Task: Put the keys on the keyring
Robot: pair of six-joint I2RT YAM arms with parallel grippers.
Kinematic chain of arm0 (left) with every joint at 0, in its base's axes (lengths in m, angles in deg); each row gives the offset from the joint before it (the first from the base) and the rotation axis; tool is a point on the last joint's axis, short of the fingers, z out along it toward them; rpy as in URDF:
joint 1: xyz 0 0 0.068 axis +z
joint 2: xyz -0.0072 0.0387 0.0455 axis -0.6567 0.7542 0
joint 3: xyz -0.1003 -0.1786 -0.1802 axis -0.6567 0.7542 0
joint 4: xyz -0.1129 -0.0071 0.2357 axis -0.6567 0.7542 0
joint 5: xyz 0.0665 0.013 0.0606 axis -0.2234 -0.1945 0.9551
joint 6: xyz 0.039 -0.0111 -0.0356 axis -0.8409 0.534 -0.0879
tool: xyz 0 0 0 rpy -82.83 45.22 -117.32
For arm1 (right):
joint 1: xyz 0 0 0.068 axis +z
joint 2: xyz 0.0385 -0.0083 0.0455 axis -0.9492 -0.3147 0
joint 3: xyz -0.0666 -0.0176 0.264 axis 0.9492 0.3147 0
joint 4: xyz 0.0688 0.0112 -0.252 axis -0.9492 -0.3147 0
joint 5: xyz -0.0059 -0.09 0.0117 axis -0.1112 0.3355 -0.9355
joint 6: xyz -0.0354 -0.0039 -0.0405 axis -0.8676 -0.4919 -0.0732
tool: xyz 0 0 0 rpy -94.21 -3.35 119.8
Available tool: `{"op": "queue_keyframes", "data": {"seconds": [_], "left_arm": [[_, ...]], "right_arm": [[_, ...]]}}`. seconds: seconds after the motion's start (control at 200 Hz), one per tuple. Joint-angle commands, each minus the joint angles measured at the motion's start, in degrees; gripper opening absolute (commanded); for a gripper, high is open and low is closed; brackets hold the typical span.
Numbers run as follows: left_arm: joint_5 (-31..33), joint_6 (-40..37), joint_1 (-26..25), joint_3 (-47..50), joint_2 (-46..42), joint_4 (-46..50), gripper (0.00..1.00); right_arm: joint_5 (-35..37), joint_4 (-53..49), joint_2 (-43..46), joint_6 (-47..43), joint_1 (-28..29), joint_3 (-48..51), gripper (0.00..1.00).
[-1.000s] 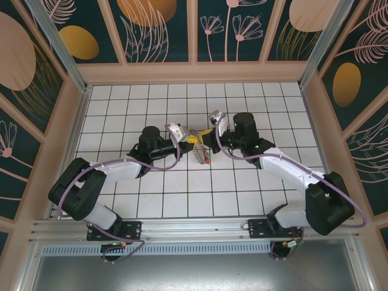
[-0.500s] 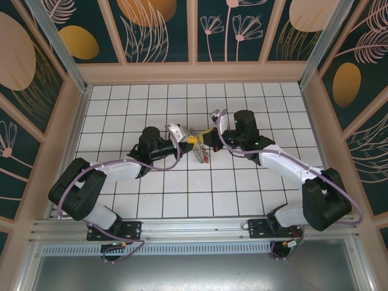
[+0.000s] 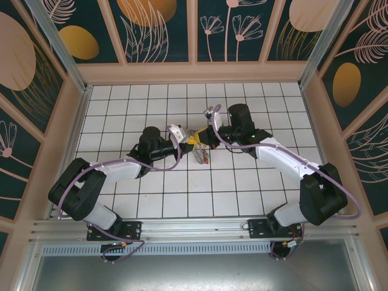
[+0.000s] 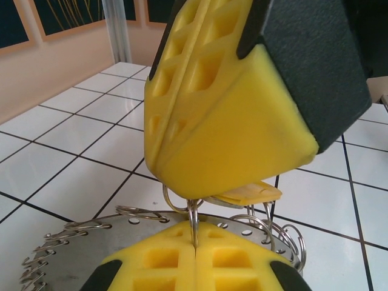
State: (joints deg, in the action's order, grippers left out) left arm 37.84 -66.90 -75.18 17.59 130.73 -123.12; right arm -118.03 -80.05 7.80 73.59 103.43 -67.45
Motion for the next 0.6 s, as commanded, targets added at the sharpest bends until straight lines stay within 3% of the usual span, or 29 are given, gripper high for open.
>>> {"op": "queue_keyframes", "data": {"seconds": [0.0,0.3,0.591], "left_arm": [[-0.7,-0.6,-0.4,-1.1,-1.3,-1.8,0.0],[-1.0,-0.3,-0.5,-1.7,-1.2,-1.8,0.0],[-1.0,-0.2,-0.5,-1.6,-1.1,-1.7,0.0]], "right_arm": [[1.5,-2.1,1.2,-3.2,0.9,-2.0,0.0],[11.8,0.3,3.8,-1.2,-0.1,2.8,0.0],[4.7,4.5,5.2,-2.3,0.5,3.5,0.0]]}}
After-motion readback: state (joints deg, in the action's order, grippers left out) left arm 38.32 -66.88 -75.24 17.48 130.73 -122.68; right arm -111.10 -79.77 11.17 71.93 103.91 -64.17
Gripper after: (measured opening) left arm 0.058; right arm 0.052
